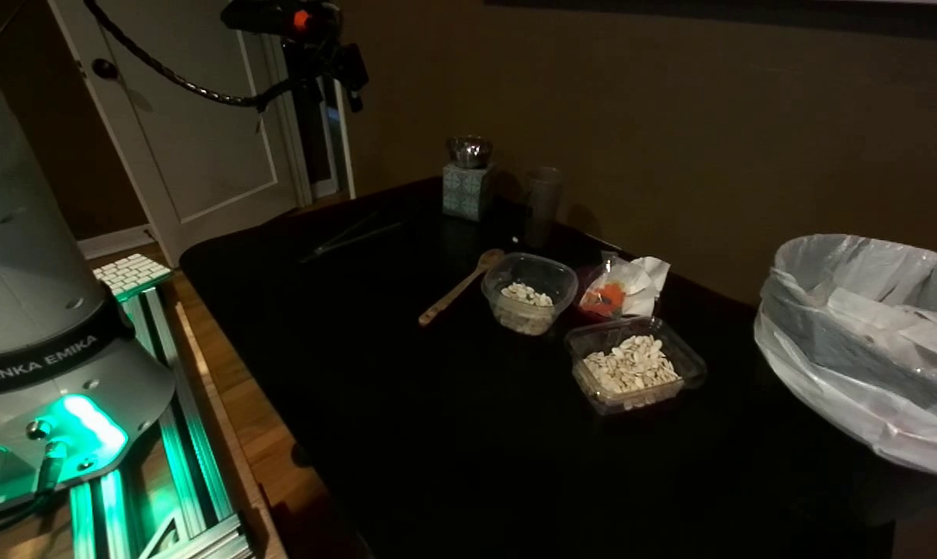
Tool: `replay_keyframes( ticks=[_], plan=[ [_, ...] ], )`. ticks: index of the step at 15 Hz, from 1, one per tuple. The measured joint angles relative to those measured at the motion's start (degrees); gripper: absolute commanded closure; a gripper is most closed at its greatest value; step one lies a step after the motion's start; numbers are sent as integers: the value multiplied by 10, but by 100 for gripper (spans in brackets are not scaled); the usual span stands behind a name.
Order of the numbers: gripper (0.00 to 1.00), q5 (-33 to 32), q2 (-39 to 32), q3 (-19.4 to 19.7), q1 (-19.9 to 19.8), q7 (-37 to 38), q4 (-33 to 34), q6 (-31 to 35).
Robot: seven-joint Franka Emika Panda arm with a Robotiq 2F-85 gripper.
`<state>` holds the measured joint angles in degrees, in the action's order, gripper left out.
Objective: Remove the silver bowl from the box and put it on the table
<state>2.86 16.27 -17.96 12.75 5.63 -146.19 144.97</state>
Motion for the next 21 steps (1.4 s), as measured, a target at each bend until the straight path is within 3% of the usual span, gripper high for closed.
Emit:
replay_keyframes(
  ticks=[3,5,10,21],
  plan=[
    [0,-89,-98,-37,-1,70,84,1],
    [0,-147,-158,-42,0,148,149,0],
    [0,-250,-283,3,37,303,315,-25],
    [0,-248,-291,19,53,302,329,-27]
  ],
)
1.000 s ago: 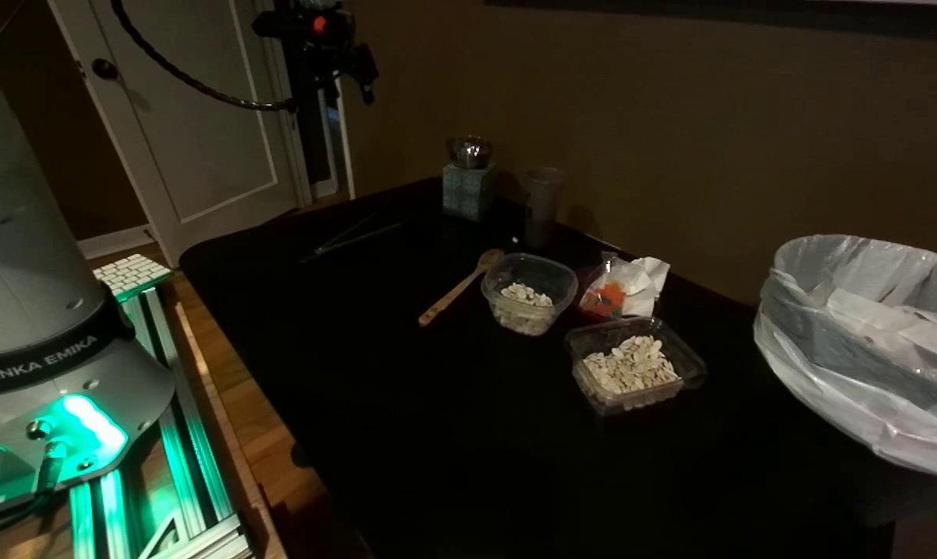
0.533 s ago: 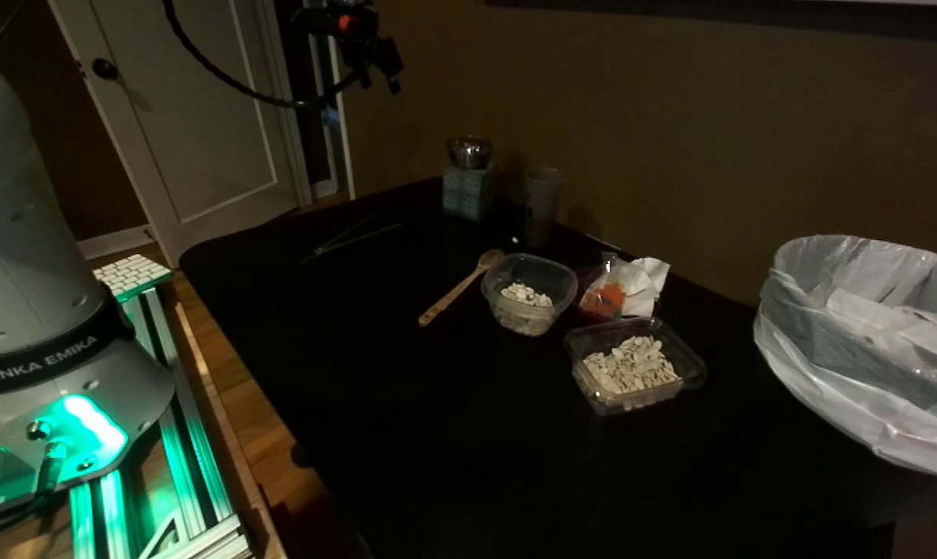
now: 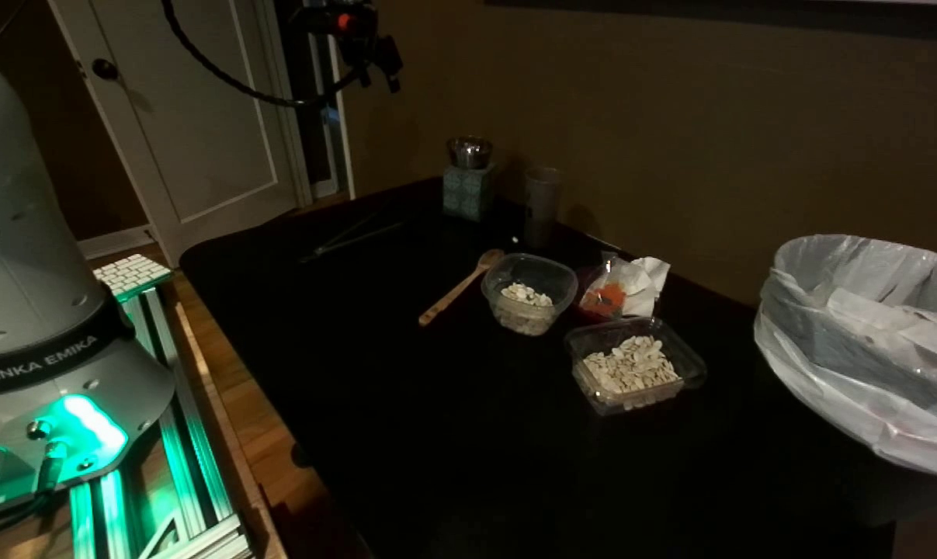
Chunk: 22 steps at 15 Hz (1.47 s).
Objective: Remove the silver bowl from the box and put it on the table
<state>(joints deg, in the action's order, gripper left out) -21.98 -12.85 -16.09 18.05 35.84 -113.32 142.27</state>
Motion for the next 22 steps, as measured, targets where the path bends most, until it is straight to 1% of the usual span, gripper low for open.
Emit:
replay_keyframes(
  ticks=[3,5,11,17,19,22],
  plan=[
    [0,-1,-8,22,15,23,12,-2],
    [0,-1,-31,39,25,31,42,-21],
    [0,2,-172,73,54,23,223,-144],
    [0,2,-288,95,87,-51,395,-186],
    [0,2,-306,99,94,-58,422,-191],
    [0,0,-311,100,95,-59,428,-189]
  ],
)
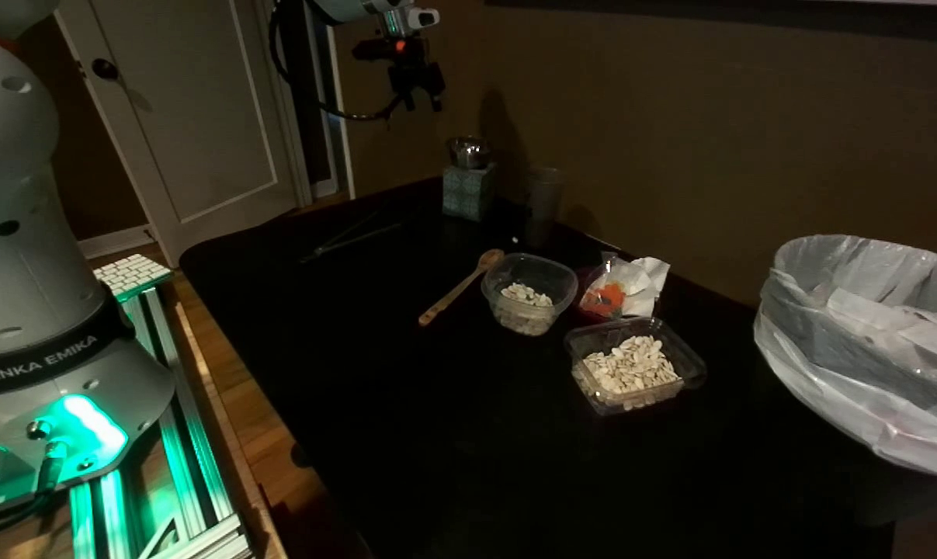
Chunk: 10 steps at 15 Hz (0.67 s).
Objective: Remove the silver bowl from the box and put it on the table
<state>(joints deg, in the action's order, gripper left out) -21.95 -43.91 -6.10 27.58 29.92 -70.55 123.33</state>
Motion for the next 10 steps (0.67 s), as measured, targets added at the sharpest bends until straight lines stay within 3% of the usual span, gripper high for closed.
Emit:
replay_keyframes(
  ticks=[4,8,9,10],
  plan=[
    [0,-25,-23,5,3,-3,2,28],
    [0,-26,-69,37,22,-22,33,46],
    [3,-26,-82,43,26,-22,45,49],
    [20,-26,-94,48,30,-22,59,49]
  ],
)
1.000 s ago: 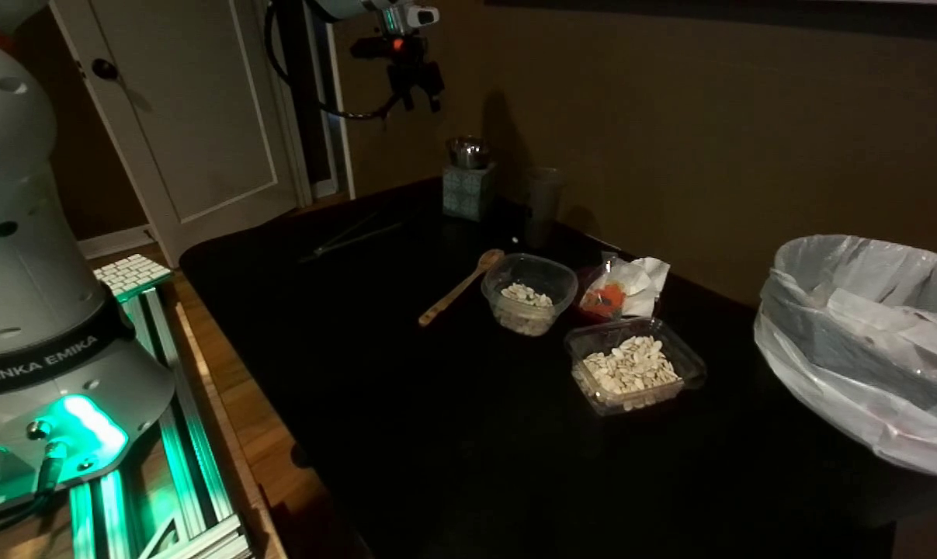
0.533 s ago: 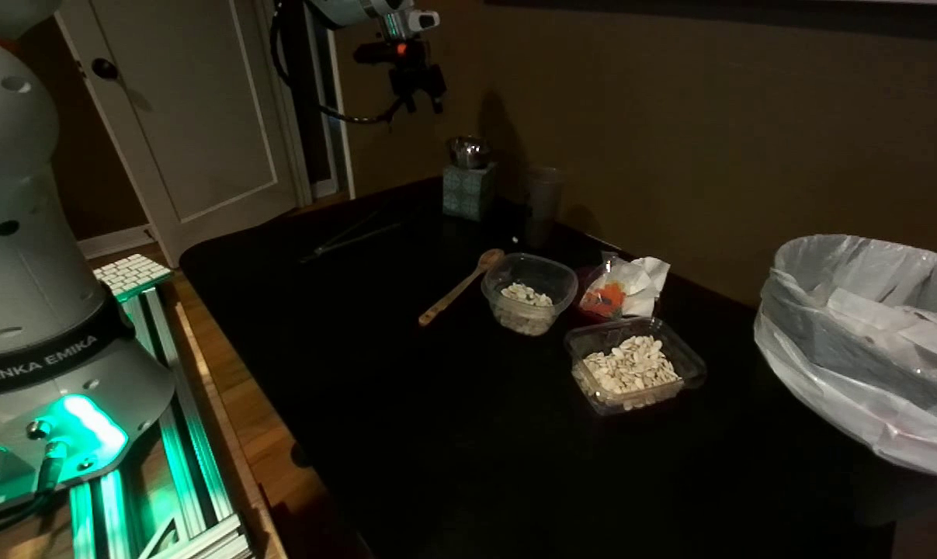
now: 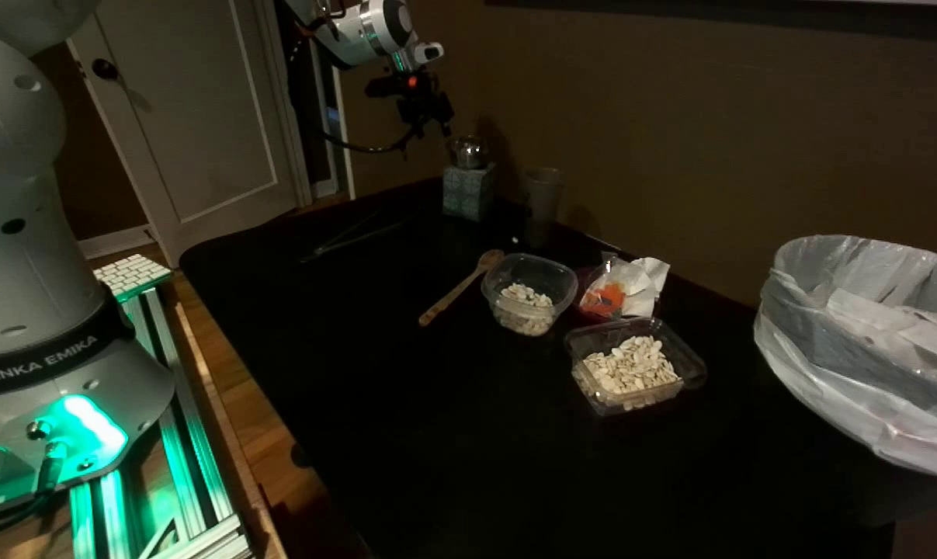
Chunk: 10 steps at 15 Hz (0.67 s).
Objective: Remove the silver bowl from the box and put it on the table
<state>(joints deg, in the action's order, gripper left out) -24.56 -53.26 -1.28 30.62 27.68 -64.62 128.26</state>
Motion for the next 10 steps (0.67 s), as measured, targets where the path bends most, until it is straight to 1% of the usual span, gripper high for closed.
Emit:
replay_keyframes(
  ticks=[1,2,3,5,8,10],
  plan=[
    [28,0,-11,4,4,0,14,0],
    [29,0,-22,8,7,0,27,0],
    [36,0,-32,10,9,0,39,0],
    [54,0,-49,10,9,0,59,0],
    [76,0,-69,13,9,0,85,0],
    [81,0,-79,15,9,0,99,0]
  ],
)
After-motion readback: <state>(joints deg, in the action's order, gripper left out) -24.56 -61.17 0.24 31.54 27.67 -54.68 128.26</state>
